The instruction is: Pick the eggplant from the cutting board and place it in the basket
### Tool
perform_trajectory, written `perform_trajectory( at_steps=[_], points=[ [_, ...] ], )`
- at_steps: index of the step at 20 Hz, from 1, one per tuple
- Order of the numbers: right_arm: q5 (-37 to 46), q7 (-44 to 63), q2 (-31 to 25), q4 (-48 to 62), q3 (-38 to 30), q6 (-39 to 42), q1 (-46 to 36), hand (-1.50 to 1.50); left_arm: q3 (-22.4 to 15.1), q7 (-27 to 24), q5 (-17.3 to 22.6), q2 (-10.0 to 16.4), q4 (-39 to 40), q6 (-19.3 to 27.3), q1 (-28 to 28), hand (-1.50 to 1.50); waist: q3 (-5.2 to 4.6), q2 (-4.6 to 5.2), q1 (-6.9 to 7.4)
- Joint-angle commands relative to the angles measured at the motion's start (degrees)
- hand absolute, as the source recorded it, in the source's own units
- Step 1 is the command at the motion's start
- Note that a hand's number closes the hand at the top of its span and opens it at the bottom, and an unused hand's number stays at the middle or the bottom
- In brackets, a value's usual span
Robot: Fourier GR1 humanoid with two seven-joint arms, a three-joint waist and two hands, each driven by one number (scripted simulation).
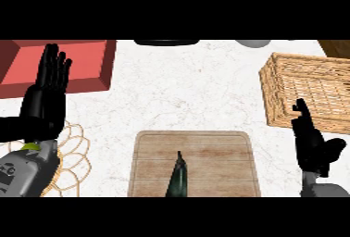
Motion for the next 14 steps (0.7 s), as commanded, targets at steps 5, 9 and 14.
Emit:
perform_trajectory(
  at_steps=[5, 9, 14],
  points=[
    [-9.87, -1.79, 8.17, -2.47, 2.08, 10.54, -12.24, 1.5, -0.56, 8.28, 1.65, 4.21, 7.47, -5.6, 3.35, 0.0, 0.43, -0.35, 2.59],
    [7.62, -7.39, 2.36, -5.72, 19.48, 18.13, -15.73, -1.5, -3.0, 11.05, 3.54, 4.32, 10.04, -10.01, 4.72, 0.0, 0.05, -0.32, 4.61],
    [17.5, -0.17, 15.69, -7.02, 34.31, -3.63, -18.41, -1.5, 0.24, 11.46, 5.44, 5.85, 14.51, -13.11, 4.16, 0.0, 0.1, -0.85, 1.85]
  ],
)
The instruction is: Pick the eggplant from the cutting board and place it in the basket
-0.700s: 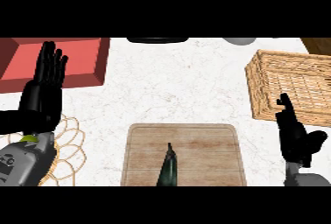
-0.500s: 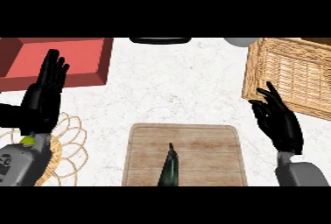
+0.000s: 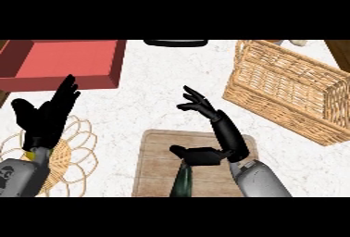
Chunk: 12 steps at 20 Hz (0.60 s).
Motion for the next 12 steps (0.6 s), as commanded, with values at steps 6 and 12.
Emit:
perform_trajectory(
  at_steps=[6, 12],
  points=[
    [8.2, 35.54, 5.83, -5.66, 13.24, -13.87, -15.86, -1.5, 2.49, 0.92, 1.83, 1.1, 1.85, -3.8, 1.52, 0.0, 0.01, -0.6, -1.47],
    [10.83, 56.11, -5.96, -2.52, 9.24, 2.24, -28.48, -1.5, 2.74, -0.51, 0.7, 1.17, 4.9, -3.69, 1.56, 0.0, -0.21, -1.09, -2.57]
  ],
)
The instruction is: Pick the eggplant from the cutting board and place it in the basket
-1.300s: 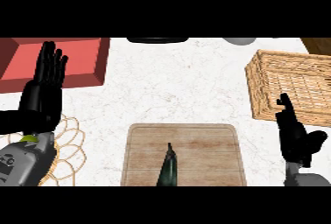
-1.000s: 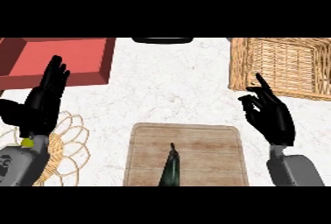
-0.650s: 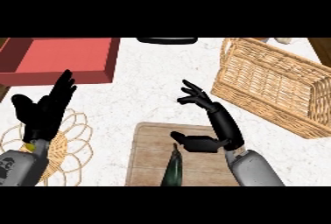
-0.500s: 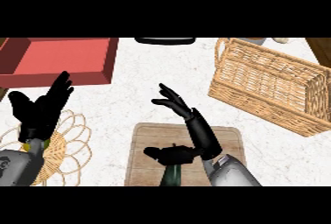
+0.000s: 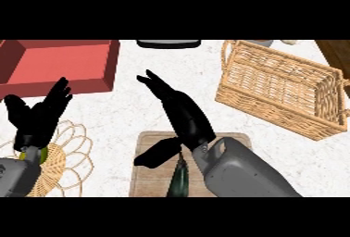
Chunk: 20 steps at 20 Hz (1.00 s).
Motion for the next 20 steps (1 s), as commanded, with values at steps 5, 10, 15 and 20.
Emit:
perform_trajectory(
  at_steps=[5, 10, 15, 20],
  points=[
    [-0.73, 29.25, -11.5, 0.87, -5.92, 18.74, -18.2, -1.5, 0.67, -0.16, 0.08, -0.22, 0.78, -0.43, 0.94, 0.0, 0.07, -0.22, -0.31],
    [-16.19, 36.23, -14.01, 0.6, -10.66, 33.38, -20.14, -1.5, 0.91, 1.21, 0.02, -0.01, -1.76, -0.62, 0.54, 0.0, 0.22, 0.08, 0.13],
    [-26.85, 39.47, -16.66, -3.55, -13.03, 35.99, -17.48, -1.5, 2.04, -0.46, -0.77, -1.05, 1.18, -0.83, 0.2, 0.0, 0.22, 0.23, -0.73],
    [-34.49, 41.86, -21.15, -12.85, -16.28, 32.81, -11.94, -1.5, 2.3, 1.02, -1.97, -1.42, 0.3, -0.89, 0.21, 0.0, 0.26, 0.21, -0.79]
  ],
)
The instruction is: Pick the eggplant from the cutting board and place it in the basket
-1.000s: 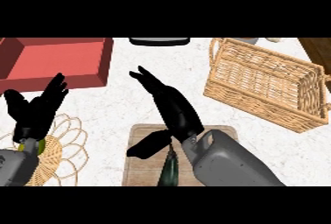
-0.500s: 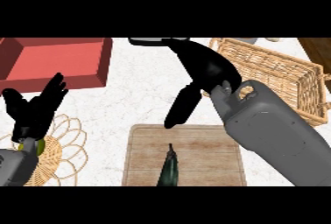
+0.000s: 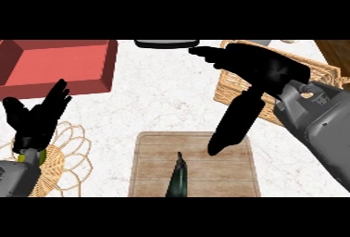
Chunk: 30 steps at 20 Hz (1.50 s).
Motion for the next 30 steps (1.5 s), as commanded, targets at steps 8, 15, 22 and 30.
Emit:
perform_trajectory(
  at_steps=[8, 15, 22, 30],
  points=[
    [2.47, 1.05, -5.81, -22.24, -4.58, -4.15, 22.42, -1.5, 1.75, 2.19, -1.9, -1.38, -5.06, 0.0, 2.74, 0.0, 0.06, 0.09, 0.35],
    [20.21, -7.67, 2.32, -21.6, 4.23, -7.33, 31.83, -1.5, 4.96, -0.05, -2.96, -1.64, 1.48, -4.77, 0.73, 0.0, 0.03, 0.36, 0.75],
    [33.23, -15.63, 13.16, -13.74, 9.9, -15.49, 35.65, -1.5, 4.99, 1.77, -4.72, -3.59, -1.11, -4.76, 0.41, 0.0, 0.03, 0.38, 0.94],
    [39.48, -21.8, 19.25, -1.6, 14.43, -15.65, 38.91, -1.5, 5.16, 4.32, -8.26, -6.76, -2.08, -2.64, -1.2, 0.0, 0.04, 0.38, 0.91]
  ],
)
